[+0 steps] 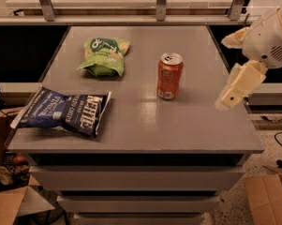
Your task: Knock coke can over
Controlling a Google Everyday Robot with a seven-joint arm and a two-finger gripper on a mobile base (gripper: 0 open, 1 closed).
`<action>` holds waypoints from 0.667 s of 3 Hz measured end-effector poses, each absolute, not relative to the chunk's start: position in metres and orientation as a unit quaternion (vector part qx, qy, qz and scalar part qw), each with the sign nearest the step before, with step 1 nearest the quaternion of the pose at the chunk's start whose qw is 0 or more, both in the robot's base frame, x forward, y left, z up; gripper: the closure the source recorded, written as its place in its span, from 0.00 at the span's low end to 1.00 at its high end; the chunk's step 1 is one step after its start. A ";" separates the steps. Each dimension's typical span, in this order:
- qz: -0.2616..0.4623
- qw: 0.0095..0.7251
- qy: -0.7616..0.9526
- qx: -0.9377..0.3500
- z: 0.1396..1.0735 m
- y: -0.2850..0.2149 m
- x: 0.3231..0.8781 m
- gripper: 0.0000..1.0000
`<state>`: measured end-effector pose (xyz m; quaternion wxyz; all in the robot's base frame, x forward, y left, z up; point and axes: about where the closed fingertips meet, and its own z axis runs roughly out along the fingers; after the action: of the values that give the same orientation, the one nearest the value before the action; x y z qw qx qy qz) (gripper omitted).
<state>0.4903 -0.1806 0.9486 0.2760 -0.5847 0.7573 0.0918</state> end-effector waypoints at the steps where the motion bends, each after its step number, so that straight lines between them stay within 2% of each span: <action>1: 0.155 0.327 0.743 -0.563 0.931 -0.161 0.511 0.00; 2: 0.208 0.380 0.725 -0.536 0.916 -0.143 0.533 0.00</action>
Offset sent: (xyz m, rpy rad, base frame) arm 0.0730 0.0531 -0.0469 0.5481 -0.0734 -0.0049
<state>0.5327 -0.1429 0.9158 0.3797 -0.5358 0.7250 0.2076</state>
